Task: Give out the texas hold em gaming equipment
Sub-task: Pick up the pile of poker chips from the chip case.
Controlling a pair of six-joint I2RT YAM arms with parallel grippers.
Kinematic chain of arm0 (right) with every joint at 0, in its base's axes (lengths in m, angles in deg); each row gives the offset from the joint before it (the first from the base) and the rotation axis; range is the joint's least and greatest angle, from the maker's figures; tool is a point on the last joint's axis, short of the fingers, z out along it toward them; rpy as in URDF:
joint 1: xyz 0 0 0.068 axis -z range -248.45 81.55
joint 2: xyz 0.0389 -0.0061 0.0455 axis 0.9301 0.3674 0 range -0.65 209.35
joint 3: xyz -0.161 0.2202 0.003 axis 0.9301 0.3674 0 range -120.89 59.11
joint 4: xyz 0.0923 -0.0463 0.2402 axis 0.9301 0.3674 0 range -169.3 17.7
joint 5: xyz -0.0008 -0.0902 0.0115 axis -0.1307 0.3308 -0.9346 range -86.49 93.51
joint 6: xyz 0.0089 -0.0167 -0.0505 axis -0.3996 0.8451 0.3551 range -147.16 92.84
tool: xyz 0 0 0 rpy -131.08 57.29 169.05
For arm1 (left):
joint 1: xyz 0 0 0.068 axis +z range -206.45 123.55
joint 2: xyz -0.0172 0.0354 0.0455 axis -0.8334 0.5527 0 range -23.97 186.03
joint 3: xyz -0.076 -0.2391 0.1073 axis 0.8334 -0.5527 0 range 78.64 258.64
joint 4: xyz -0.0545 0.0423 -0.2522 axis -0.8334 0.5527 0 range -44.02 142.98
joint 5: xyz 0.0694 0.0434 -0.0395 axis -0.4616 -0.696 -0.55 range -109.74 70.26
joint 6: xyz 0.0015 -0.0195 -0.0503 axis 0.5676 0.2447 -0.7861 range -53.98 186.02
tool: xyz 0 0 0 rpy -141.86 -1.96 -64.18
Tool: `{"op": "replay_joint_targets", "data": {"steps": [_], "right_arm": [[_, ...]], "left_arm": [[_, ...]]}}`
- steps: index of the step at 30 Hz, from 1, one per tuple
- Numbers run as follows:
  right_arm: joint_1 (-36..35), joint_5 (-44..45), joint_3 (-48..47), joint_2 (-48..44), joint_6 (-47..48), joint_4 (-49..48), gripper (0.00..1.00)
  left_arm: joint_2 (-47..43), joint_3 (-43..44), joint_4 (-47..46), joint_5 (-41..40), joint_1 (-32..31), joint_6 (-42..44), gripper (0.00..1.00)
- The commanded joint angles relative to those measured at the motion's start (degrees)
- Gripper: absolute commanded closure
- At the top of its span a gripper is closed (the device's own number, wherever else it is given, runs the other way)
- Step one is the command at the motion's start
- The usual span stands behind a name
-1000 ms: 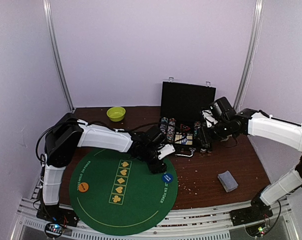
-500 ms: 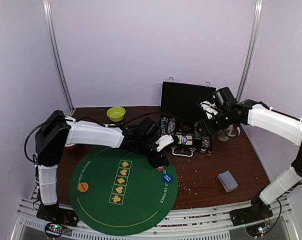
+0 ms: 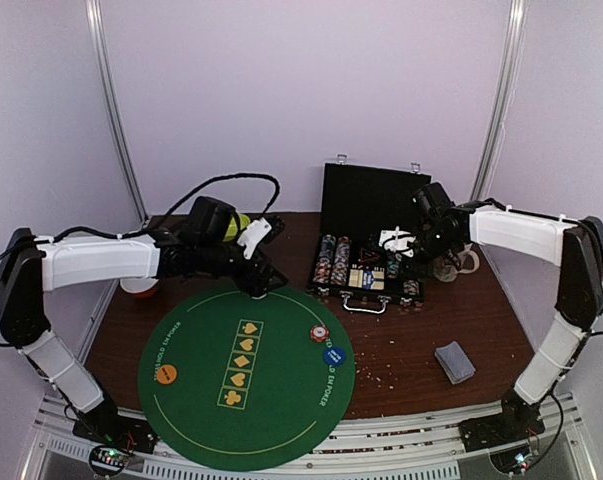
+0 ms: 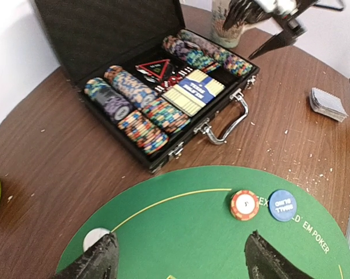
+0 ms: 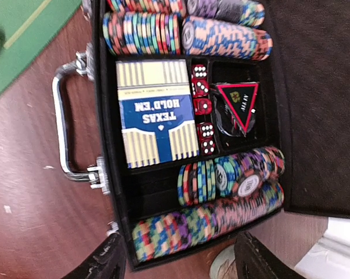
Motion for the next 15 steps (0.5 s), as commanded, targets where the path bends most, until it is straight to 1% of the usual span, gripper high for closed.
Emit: {"op": "replay_joint_targets", "data": {"steps": [1,3,6,10,15], "right_arm": [[1.7,-1.4,-8.2,9.2,10.0,5.7,0.34],[1.8,0.2,-12.0,13.2,10.5,8.7,0.36],[1.7,4.5,-14.4,16.9,10.1,8.6,0.39],[1.7,5.9,-15.4,19.0,10.7,8.7,0.42],[1.7,8.2,-13.5,20.4,11.6,6.4,0.49]], "left_arm": [[-6.5,-4.7,-4.0,1.1,4.2,-1.1,0.22],[-8.1,-5.8,-3.9,0.7,5.9,-0.9,0.22],[-9.3,-6.9,-3.5,-0.6,7.5,0.2,0.22],[-9.3,-7.1,-3.3,-1.1,8.9,1.5,0.22],[-8.3,-6.6,-3.2,-0.2,9.7,2.4,0.22]]}}
